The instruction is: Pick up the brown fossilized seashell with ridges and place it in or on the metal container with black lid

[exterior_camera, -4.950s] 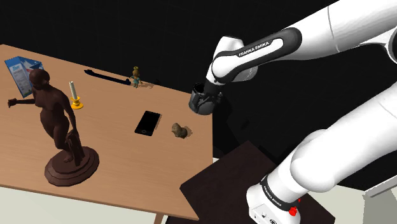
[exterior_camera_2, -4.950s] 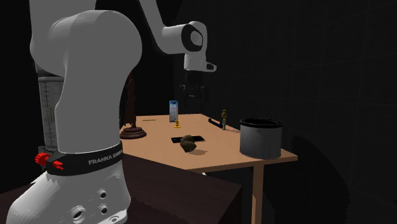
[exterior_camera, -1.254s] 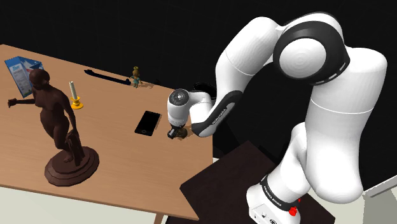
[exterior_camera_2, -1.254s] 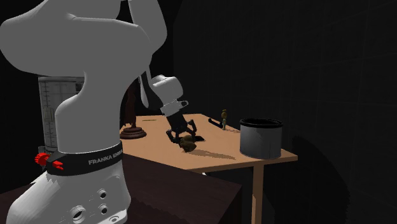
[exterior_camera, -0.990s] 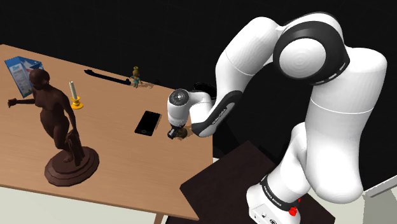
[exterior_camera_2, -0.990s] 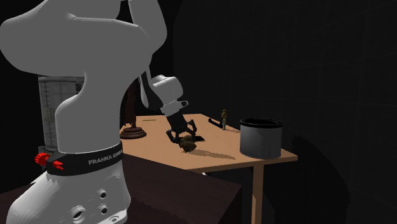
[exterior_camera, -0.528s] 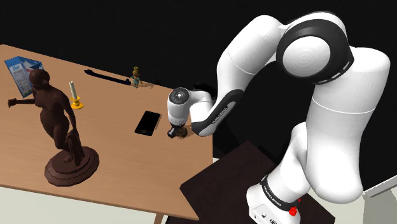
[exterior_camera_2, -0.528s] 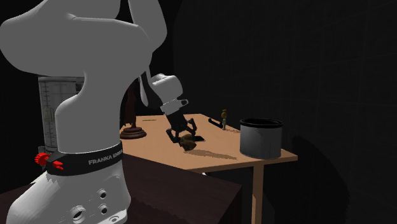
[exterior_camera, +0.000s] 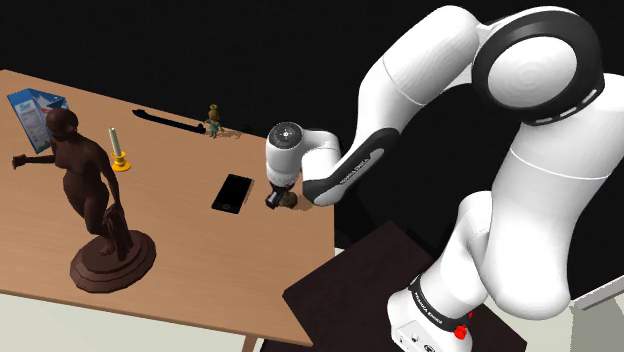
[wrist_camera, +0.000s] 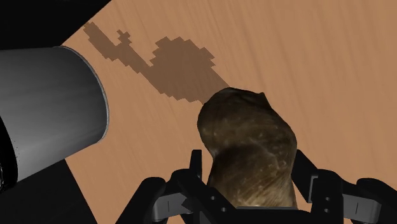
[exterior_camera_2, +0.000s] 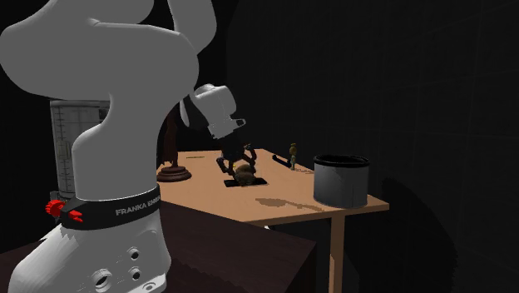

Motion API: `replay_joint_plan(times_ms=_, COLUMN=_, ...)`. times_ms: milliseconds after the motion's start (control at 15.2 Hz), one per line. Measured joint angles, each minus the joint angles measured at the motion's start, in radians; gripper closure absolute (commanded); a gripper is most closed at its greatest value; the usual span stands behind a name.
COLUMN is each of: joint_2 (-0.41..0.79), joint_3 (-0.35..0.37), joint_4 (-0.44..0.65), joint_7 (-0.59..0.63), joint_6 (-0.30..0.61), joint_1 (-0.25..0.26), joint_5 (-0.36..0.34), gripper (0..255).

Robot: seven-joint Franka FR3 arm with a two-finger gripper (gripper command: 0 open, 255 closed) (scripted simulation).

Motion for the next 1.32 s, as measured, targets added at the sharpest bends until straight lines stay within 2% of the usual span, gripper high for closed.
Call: replay_joint_plan(times_ms=1320, joint_2=-0.274, joint_3=0.029, joint_4=-0.013, joint_7=-0.188, joint_6=-0.242, joint_1=0.002, joint_5=0.120, gripper=255)
